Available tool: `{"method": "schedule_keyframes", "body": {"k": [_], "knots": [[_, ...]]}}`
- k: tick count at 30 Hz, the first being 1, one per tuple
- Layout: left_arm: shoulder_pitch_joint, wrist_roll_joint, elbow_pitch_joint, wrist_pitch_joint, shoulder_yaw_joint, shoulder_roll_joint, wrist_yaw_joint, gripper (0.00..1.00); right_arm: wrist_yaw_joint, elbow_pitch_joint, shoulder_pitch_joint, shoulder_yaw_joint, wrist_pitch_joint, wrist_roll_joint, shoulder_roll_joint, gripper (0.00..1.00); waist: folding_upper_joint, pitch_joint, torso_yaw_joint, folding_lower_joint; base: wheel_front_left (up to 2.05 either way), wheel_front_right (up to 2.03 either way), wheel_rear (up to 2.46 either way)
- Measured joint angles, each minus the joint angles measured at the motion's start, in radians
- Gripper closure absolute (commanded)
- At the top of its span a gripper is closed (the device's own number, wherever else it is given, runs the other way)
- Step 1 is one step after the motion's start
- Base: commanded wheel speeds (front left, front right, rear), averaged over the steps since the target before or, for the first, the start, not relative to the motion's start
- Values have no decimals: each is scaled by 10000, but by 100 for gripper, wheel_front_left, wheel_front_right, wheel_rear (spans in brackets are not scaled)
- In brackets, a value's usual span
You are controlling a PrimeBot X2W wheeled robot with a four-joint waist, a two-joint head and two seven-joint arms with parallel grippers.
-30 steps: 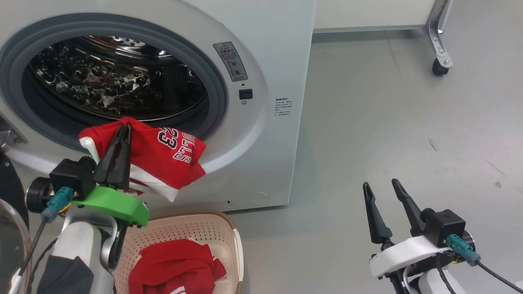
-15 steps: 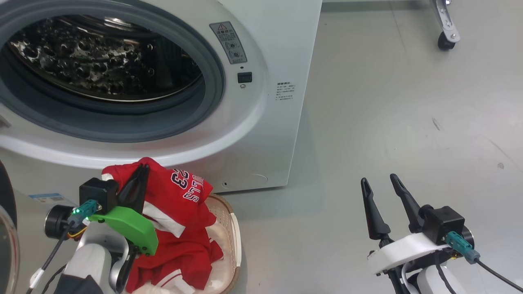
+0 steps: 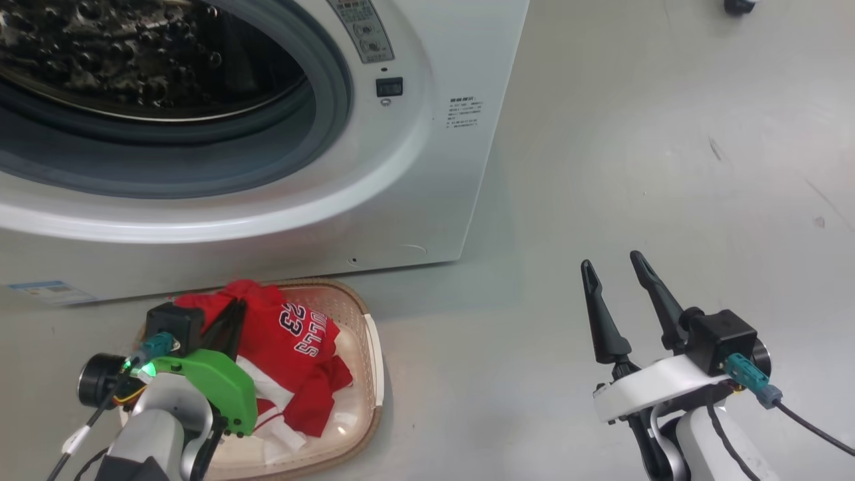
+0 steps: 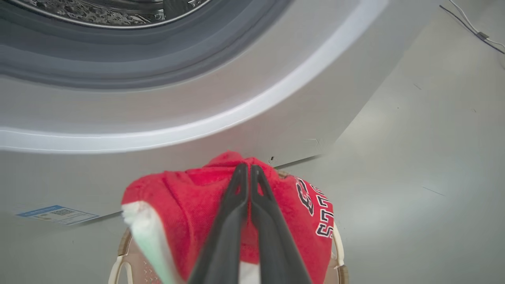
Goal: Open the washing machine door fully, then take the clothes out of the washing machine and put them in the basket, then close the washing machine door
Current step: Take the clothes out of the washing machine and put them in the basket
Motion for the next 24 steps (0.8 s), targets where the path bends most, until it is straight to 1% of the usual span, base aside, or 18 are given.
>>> {"method": "schedule_keyframes", "body": {"k": [6,13,24], "knots": [[-87,13,368,180,-184,-12,-2,100,0,-71,-261,38,0,-79,4,0,0,517,-129,0,0,0,0],[-661,94,748,341,-408,2,-8,100,0,-115,-468,84,0,-142,10,0,0,1118,-322,0,0,0,0],[-1212,199,1921,431,-468,272,-10,100,-10,-263,-799,-15,0,-155,19,0,0,2026,-607,0,0,0,0]]}}
